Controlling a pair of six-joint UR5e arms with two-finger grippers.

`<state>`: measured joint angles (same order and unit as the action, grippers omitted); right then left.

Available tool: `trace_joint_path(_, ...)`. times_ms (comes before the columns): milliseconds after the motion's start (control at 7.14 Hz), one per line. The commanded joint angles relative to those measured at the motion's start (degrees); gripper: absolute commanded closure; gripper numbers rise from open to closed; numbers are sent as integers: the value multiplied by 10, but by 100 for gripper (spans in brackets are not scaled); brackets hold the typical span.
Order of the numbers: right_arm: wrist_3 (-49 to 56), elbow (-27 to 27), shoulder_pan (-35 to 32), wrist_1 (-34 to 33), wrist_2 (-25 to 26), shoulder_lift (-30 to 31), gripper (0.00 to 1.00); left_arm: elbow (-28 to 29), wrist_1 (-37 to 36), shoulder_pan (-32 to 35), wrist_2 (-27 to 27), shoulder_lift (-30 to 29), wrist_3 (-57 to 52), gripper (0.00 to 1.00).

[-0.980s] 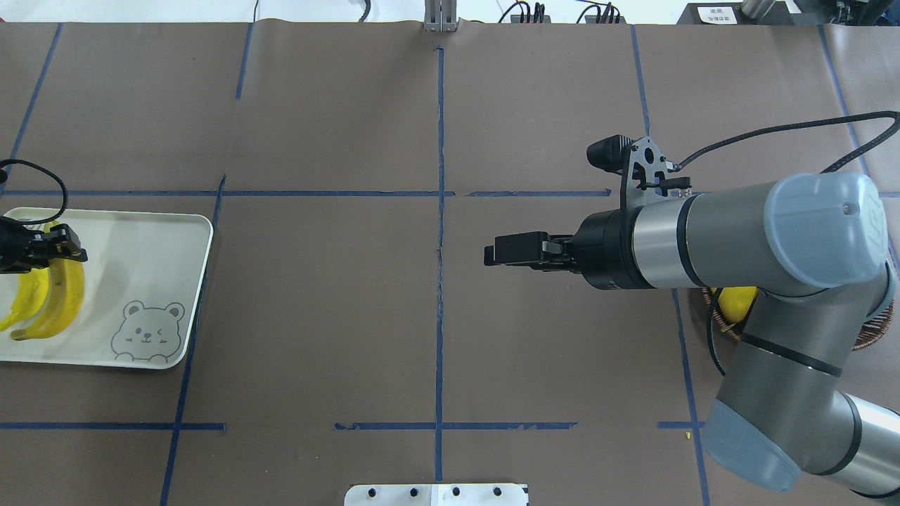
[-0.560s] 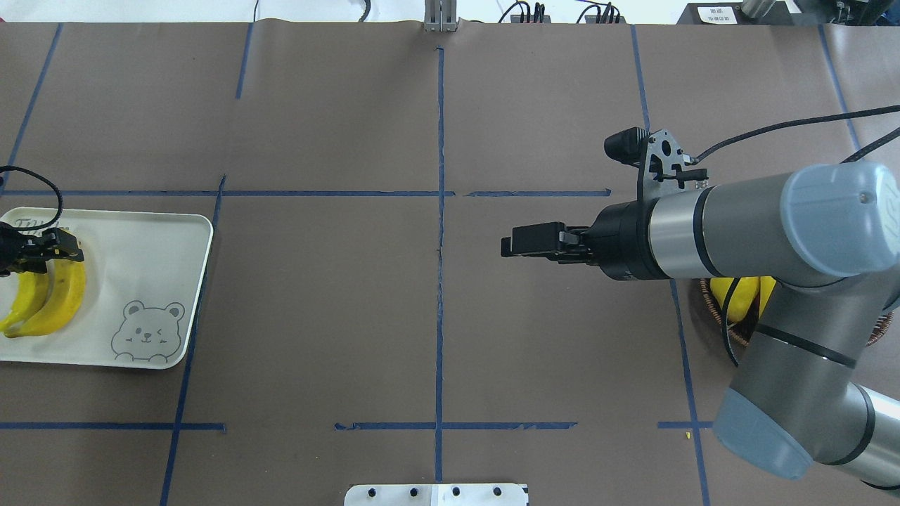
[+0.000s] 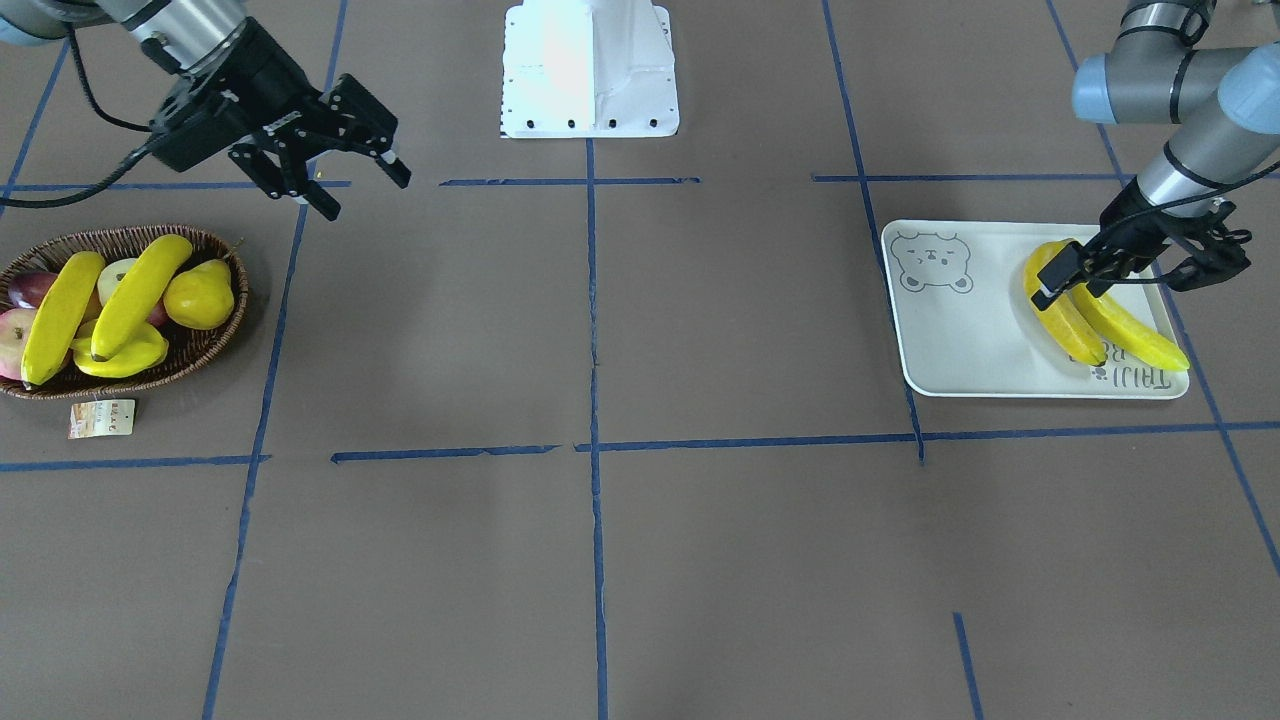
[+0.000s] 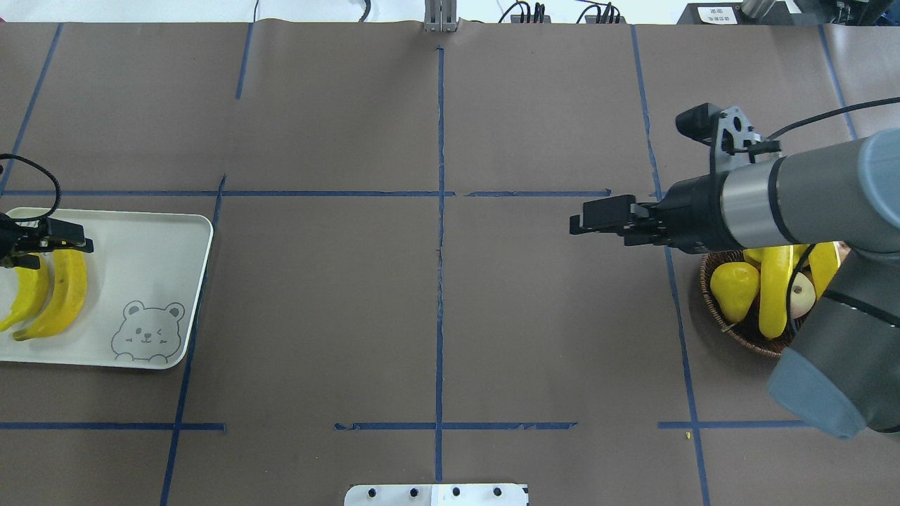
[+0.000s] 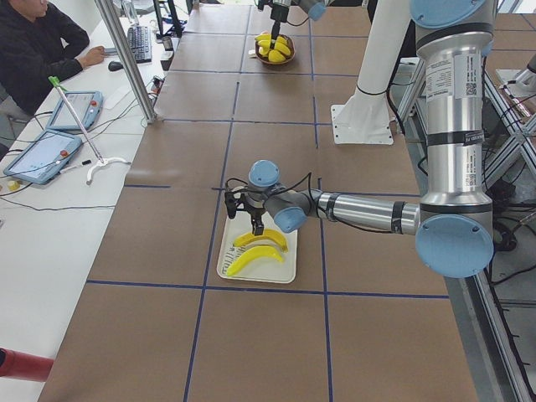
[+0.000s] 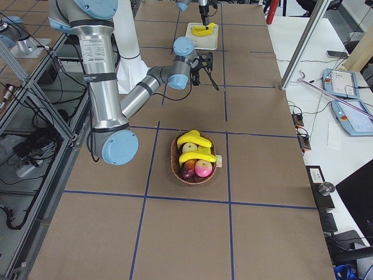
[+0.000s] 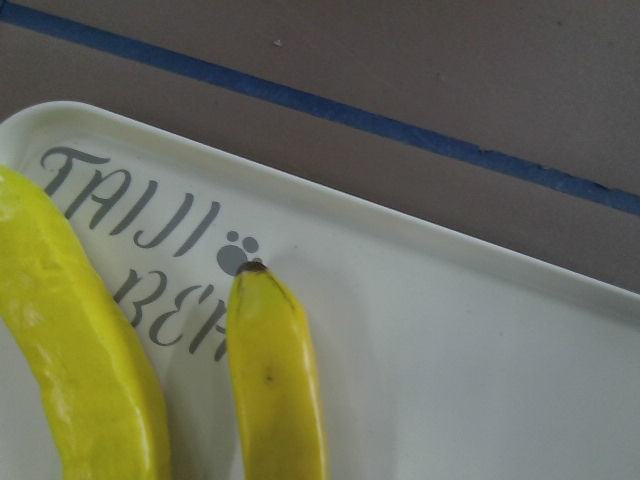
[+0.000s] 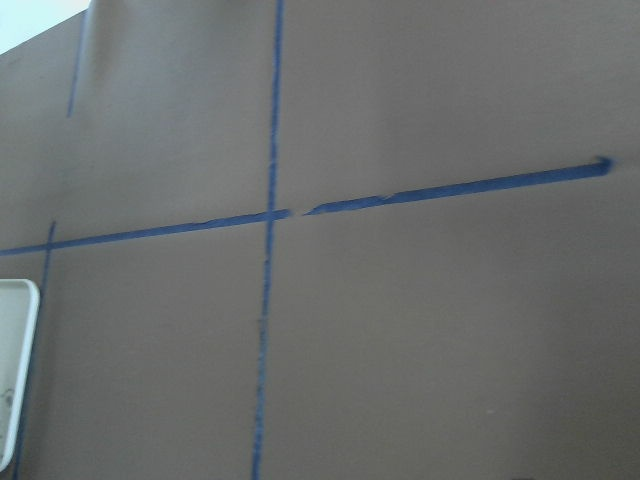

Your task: Transfer all bananas from basket to plate

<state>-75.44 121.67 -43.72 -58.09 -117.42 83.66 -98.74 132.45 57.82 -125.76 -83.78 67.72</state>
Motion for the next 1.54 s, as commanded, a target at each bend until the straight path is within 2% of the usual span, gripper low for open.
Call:
trace_joint_path(0,70,13,-42,0,-18,107,0,-57,-43,30,-51,-9,4,0)
trace_joint_path(280,158,9,-48,-10,-5,182,0,-62,-48,28,-52,-20,14,0)
trace_joint_path(840,228,12,-8,-172,79,184,0,-65,-47,28,-52,-21,15,0)
trace_joint_path(1400,231,-24,31,-176,100,177,0,-65,-47,27,-52,-21,15,0)
